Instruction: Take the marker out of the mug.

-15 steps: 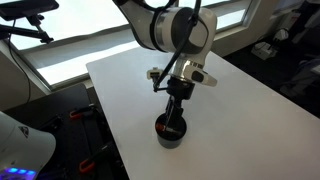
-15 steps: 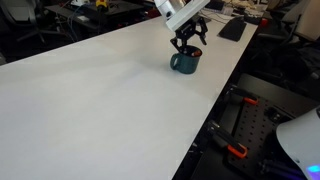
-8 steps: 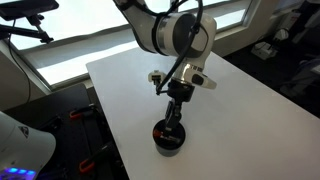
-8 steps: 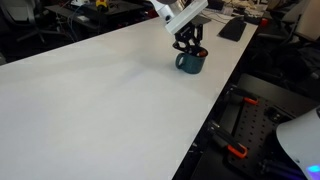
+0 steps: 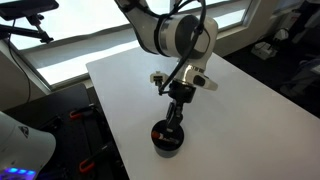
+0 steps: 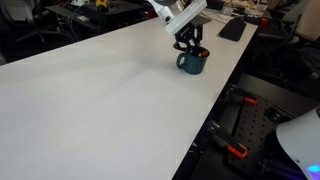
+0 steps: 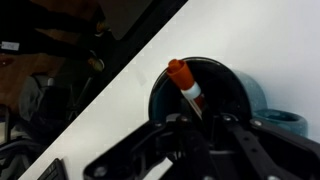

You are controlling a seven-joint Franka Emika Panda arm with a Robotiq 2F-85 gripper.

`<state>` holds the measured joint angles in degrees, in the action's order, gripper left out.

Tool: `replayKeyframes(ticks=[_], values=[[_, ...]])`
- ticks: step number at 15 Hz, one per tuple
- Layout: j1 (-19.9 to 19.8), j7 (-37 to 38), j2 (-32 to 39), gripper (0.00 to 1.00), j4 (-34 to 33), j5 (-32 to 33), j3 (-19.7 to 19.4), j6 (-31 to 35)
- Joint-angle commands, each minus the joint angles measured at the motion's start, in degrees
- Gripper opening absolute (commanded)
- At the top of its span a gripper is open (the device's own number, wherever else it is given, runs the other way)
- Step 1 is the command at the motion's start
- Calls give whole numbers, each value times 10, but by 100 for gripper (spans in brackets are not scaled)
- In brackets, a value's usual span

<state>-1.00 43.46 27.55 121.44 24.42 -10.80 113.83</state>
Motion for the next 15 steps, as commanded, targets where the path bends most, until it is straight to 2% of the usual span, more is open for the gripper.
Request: replayKeyframes(ticks=[1, 2, 3, 5, 12, 13, 14, 15], values=[[8, 3, 7, 55, -9, 4, -8, -12], [7, -2, 3, 61, -7, 5, -8, -14], [4, -4, 0, 44, -7, -2, -8, -13], [3, -4, -1, 60, -9, -1, -9, -16], [3, -4, -1, 61, -9, -1, -9, -16], [3, -3, -1, 86, -10, -3, -10, -17], [1, -5, -2, 87, -11, -5, -10, -17], [0, -5, -4, 92, -10, -3, -11, -15]])
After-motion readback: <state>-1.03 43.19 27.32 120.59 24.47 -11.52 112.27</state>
